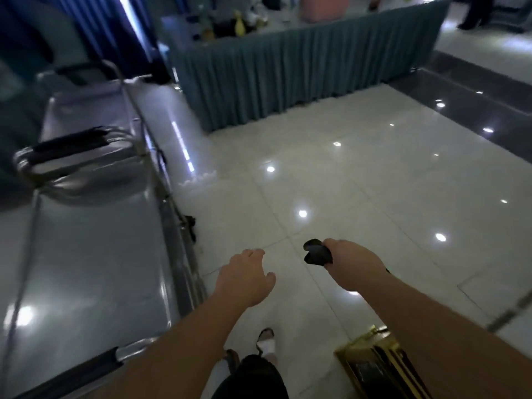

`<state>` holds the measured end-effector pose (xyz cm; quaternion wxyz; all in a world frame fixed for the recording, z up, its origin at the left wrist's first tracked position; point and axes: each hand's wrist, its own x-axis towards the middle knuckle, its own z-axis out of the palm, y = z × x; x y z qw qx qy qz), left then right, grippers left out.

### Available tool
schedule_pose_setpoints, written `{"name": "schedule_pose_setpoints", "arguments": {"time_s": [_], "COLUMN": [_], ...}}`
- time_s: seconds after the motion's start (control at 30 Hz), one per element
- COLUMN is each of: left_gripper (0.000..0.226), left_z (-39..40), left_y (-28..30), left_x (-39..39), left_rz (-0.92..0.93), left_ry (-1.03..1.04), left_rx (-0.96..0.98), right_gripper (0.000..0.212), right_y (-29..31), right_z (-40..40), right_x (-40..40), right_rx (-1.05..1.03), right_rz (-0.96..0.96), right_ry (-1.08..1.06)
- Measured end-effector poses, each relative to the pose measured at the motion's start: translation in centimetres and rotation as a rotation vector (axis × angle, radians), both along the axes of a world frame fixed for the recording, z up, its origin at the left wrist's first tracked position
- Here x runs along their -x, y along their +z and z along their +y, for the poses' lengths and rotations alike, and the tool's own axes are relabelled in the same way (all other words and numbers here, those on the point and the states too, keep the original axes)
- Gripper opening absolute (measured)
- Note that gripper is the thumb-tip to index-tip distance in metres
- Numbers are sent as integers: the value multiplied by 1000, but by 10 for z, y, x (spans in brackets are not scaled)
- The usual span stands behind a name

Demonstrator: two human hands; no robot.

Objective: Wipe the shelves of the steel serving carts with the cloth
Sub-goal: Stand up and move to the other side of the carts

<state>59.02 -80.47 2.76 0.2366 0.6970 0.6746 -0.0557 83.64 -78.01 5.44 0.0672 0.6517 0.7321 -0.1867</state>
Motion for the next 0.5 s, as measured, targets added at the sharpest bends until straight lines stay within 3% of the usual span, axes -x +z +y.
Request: {"name": "schedule_pose_setpoints", "arguments": {"time_s": [0.5], "left_gripper": [68], "left_z": [207], "left_y": [-18], "left_x": [102], "left_rz": [20], "left_ry": [209], "left_rx": [36], "right_gripper": [30], "right_y": [-4], "right_z": [257], "right_x": [152], "right_rx": [97], "right_rz": [95], "right_ry": [265]}}
